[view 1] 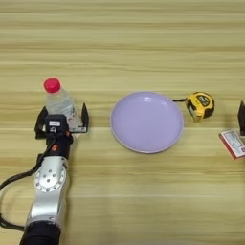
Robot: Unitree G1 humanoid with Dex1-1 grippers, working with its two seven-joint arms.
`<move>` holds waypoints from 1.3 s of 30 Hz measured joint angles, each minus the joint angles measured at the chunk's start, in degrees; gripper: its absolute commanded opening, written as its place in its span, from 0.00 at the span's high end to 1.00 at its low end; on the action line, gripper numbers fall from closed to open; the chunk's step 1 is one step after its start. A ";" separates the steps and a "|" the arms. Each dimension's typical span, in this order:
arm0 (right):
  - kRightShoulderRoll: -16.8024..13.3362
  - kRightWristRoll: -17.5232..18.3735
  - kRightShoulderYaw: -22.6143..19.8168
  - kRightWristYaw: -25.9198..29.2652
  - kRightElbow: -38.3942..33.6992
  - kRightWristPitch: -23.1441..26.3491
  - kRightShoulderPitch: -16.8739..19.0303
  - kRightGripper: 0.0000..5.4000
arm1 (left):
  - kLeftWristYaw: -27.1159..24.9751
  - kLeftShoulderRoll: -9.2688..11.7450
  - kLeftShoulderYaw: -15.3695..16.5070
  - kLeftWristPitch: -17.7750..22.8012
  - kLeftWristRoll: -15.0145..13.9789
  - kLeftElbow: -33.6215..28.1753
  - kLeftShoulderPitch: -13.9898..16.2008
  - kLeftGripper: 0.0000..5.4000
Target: Move the objects on the table
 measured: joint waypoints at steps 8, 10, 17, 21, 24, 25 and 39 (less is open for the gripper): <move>-0.09 2.64 -2.78 1.36 -1.20 0.34 2.77 0.00 | 0.01 -0.46 -0.17 0.36 0.06 -1.70 1.36 0.00; -0.09 2.69 -2.85 1.48 -1.29 0.34 2.79 0.00 | 0.01 -0.79 -0.29 0.56 0.13 -2.30 2.47 0.00; -0.08 2.85 -3.29 1.57 -1.58 0.36 2.91 0.00 | -0.02 -0.95 -0.73 1.60 0.21 -5.46 5.22 0.00; -0.07 3.11 -3.56 1.57 -1.61 0.39 2.98 0.00 | -0.02 -0.92 -0.79 1.98 0.26 -6.80 6.69 0.00; -0.05 3.73 -3.76 1.56 -1.71 0.43 3.00 0.00 | -0.02 -0.82 -0.72 2.07 0.27 -7.70 7.61 0.00; -0.05 3.75 -3.76 1.56 -1.72 0.43 3.00 0.00 | -0.02 -0.78 -0.69 2.12 0.28 -7.99 7.91 0.00; -0.05 3.87 -4.38 1.51 -1.64 0.44 3.00 0.00 | -0.80 0.08 -2.34 4.22 0.66 -12.49 14.06 0.00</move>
